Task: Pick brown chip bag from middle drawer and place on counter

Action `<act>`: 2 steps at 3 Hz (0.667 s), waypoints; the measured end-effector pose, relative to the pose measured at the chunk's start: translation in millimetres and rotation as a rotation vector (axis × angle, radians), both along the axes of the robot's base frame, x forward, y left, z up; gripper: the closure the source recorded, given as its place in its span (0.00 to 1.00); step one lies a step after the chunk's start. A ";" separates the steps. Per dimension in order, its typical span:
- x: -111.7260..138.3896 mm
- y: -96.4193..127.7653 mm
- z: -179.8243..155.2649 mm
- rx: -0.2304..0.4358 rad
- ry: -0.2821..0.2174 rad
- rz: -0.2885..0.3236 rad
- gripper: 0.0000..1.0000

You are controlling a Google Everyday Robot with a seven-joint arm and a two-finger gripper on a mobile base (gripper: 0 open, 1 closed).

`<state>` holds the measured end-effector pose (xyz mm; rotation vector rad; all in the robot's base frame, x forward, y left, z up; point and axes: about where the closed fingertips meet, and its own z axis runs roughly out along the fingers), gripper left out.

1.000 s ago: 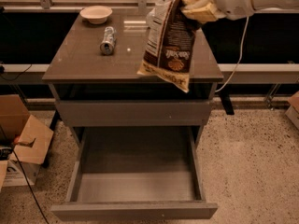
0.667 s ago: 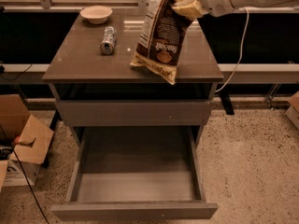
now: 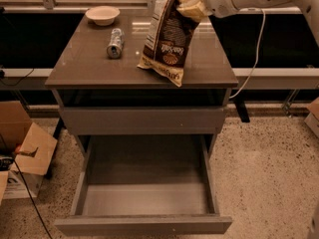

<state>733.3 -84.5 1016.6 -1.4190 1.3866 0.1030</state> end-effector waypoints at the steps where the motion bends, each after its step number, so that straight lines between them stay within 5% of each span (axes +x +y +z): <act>1: 0.7 3.8 -2.3 0.000 0.004 0.006 0.50; 2: 1.1 6.4 -3.8 0.001 0.006 0.010 0.27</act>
Offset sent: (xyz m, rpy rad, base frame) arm 0.0005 0.0025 -0.0015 0.0002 0.0023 0.0037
